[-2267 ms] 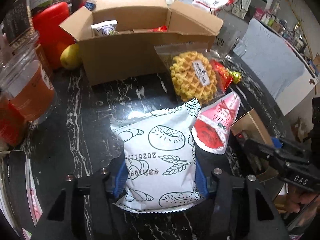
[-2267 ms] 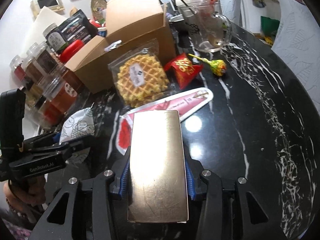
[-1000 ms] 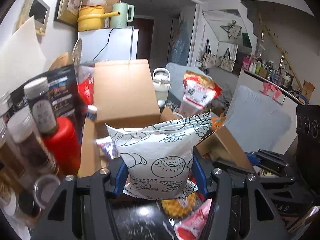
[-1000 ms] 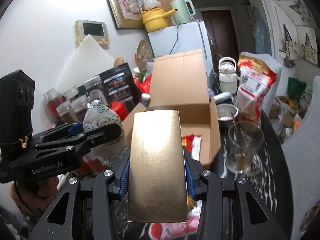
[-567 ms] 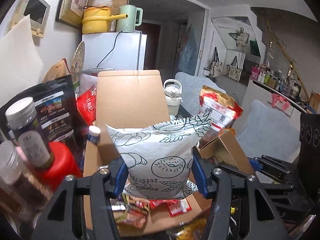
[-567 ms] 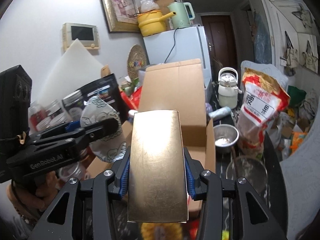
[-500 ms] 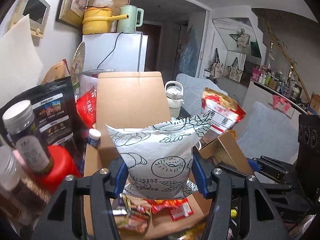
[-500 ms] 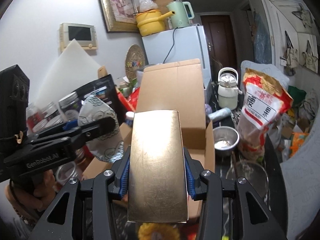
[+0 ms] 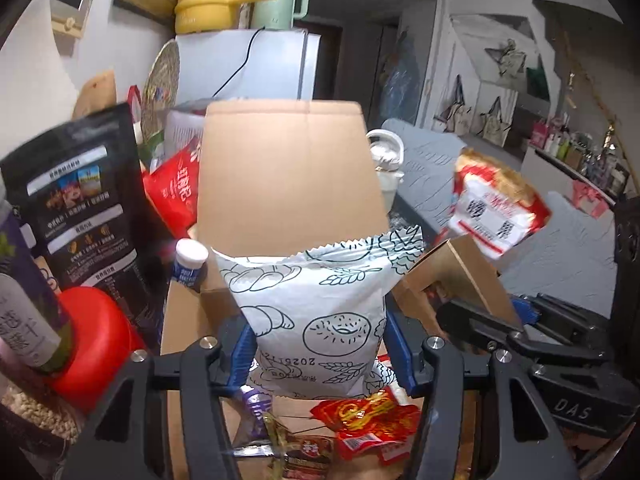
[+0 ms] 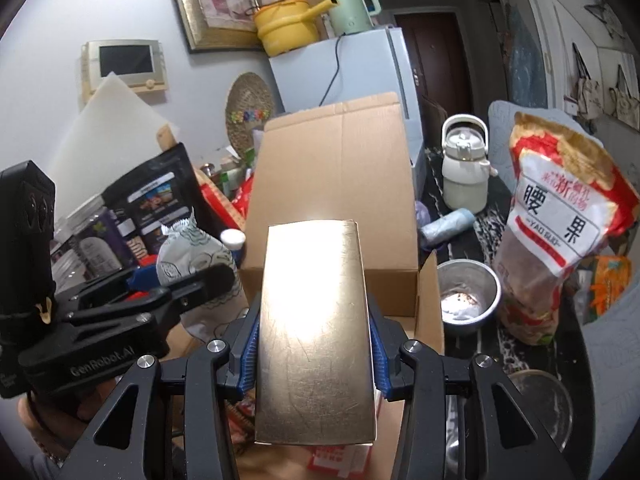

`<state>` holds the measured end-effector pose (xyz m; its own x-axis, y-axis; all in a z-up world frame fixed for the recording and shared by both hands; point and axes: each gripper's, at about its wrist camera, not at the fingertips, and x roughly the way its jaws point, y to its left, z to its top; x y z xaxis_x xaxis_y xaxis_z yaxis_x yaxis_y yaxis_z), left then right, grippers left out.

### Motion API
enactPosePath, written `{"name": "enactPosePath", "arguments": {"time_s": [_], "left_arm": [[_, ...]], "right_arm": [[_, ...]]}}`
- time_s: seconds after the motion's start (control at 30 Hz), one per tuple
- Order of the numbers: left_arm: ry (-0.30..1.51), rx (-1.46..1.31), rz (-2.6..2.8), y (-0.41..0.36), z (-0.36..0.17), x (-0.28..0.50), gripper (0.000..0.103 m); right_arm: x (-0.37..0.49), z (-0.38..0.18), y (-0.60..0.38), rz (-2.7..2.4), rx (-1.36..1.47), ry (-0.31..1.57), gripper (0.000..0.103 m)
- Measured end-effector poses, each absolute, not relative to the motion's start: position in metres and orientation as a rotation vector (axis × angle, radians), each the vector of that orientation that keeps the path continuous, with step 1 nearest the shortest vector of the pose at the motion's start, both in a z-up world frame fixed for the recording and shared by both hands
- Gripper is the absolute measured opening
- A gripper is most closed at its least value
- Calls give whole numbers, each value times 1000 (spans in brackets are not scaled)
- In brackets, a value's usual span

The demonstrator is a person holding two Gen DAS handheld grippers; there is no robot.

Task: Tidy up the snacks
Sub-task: 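Carry the white bread pouch and gold box with both grippers over the box, then open both grippers to drop the pouch and gold box into the box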

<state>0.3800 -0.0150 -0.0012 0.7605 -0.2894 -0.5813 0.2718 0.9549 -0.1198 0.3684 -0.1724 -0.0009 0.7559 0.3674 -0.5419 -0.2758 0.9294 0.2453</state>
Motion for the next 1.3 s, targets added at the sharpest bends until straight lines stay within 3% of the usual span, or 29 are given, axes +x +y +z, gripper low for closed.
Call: {"name": "enactPosePath", "arguments": {"time_s": [1.0,1.13,1.3], "left_arm": [[909,67,-151,-27,-65,428,56],[903,66,-132,-27,-61,428,56],[814,105,-73,-28,-43,415,56]], "right_arm": [[411,-62,-157,308,92,850,47],[408,-56,-156,301,81,828,57],[401,-45,-157,291,66,792,61]]}}
